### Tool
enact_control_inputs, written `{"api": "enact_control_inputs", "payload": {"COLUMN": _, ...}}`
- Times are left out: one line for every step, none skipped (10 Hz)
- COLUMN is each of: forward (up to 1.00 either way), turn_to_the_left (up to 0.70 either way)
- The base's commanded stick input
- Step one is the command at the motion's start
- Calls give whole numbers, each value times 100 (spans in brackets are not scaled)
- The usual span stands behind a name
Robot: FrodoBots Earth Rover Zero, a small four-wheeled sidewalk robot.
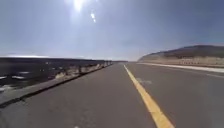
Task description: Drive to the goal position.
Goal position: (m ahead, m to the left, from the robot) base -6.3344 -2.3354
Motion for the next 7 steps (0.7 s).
{"api": "enact_control_inputs", "payload": {"forward": 85, "turn_to_the_left": 0}}
{"api": "enact_control_inputs", "payload": {"forward": 85, "turn_to_the_left": 0}}
{"api": "enact_control_inputs", "payload": {"forward": 85, "turn_to_the_left": 0}}
{"api": "enact_control_inputs", "payload": {"forward": 85, "turn_to_the_left": 0}}
{"api": "enact_control_inputs", "payload": {"forward": 85, "turn_to_the_left": 0}}
{"api": "enact_control_inputs", "payload": {"forward": 85, "turn_to_the_left": 0}}
{"api": "enact_control_inputs", "payload": {"forward": 85, "turn_to_the_left": 0}}
